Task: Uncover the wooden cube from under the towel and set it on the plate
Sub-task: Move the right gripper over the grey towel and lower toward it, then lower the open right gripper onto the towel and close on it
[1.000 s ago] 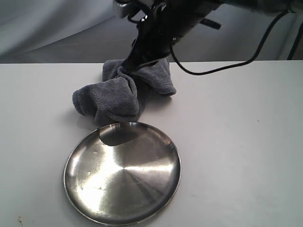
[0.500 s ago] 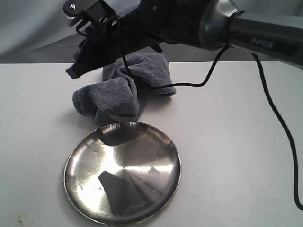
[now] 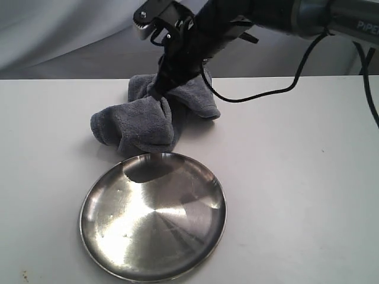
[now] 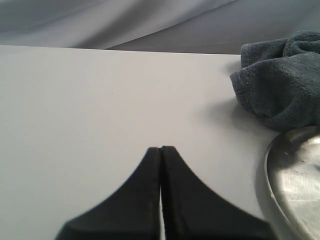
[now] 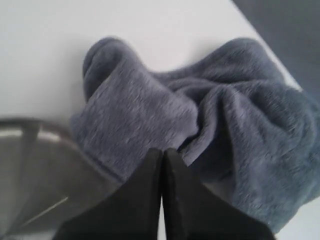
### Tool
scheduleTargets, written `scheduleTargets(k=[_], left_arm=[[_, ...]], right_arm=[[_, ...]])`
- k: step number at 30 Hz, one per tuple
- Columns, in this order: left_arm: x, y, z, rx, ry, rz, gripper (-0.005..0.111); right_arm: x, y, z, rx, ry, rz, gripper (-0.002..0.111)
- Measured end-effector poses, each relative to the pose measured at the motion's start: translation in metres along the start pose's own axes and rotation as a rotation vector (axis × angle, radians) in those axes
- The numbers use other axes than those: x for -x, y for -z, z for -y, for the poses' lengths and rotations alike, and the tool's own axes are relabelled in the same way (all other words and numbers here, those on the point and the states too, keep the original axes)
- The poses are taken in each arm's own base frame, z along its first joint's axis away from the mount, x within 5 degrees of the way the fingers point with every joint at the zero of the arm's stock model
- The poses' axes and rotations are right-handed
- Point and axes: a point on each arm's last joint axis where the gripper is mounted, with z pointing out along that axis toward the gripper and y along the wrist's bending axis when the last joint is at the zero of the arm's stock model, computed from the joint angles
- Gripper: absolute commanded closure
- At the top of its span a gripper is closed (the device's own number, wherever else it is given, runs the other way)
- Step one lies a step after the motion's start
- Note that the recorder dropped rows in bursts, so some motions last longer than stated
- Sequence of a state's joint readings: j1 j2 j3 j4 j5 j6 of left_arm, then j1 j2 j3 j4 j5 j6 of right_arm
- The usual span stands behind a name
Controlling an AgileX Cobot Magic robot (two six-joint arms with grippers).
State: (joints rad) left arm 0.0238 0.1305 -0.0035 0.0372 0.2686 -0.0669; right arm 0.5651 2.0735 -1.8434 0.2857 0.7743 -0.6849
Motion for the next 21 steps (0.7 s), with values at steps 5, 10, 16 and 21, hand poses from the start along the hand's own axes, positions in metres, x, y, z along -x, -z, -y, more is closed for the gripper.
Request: scheduleTargets(k=[5,10,16,21], left_arm=[[0.0,0.0,0.0,0.0,0.0,0.0,0.105],[0.0,0.0,0.0,0.0,0.0,0.0,0.105],[0.0,0.0,0.0,0.0,0.0,0.0,0.105],[0.0,0.0,0.0,0.0,0.0,0.0,0.105]], right_arm=[[-0.013,0.002,-0.014,0.147,0.067,-0.146,0.108],[-0.007,0.002,-0.038,0.287,0.087,-0.135,0.108],[0.019,-0.002,-0.065,0.331,0.16,0.053,0.108],[0.042,-0.004,-0.056,0.131,0.126,0.26,0.108]])
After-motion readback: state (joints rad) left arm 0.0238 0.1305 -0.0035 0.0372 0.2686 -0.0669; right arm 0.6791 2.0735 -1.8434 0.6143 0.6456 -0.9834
